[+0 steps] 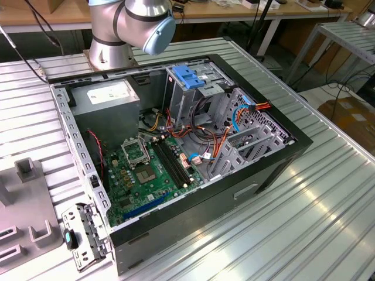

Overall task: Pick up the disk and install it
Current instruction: 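Reach for the disk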

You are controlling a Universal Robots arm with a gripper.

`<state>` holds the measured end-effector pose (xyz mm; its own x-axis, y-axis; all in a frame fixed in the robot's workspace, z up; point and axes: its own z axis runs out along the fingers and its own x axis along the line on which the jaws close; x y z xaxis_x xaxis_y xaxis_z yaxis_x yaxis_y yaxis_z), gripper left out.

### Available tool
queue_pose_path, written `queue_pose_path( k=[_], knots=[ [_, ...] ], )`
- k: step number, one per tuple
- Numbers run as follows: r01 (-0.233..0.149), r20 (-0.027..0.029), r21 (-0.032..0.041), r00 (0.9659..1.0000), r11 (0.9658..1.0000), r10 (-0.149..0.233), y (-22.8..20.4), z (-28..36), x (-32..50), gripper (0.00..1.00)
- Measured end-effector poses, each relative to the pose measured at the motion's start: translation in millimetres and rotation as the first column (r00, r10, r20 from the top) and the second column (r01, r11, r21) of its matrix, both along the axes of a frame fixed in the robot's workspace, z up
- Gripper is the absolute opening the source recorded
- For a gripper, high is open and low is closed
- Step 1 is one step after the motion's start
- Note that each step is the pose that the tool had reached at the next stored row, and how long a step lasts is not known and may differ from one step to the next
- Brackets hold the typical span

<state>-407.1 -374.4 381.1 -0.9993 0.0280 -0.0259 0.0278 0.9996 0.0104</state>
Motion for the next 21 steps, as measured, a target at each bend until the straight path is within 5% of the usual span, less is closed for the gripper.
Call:
queue_pose_path(
  k=[7, 18, 21],
  knots=[
    [-0.004, 0.0001, 0.0001, 1.0000, 1.0000, 0.004, 0.0, -1.0, -32.7, 0.11],
    [-0.004, 0.0001, 0.0001, 1.0000, 1.0000, 0.004, 0.0, -1.5, -58.5, 0.11],
    [-0.004, 0.0002, 0.0001, 1.0000, 1.0000, 0.004, 0.0, -1.5, -58.9, 0.11]
  ],
)
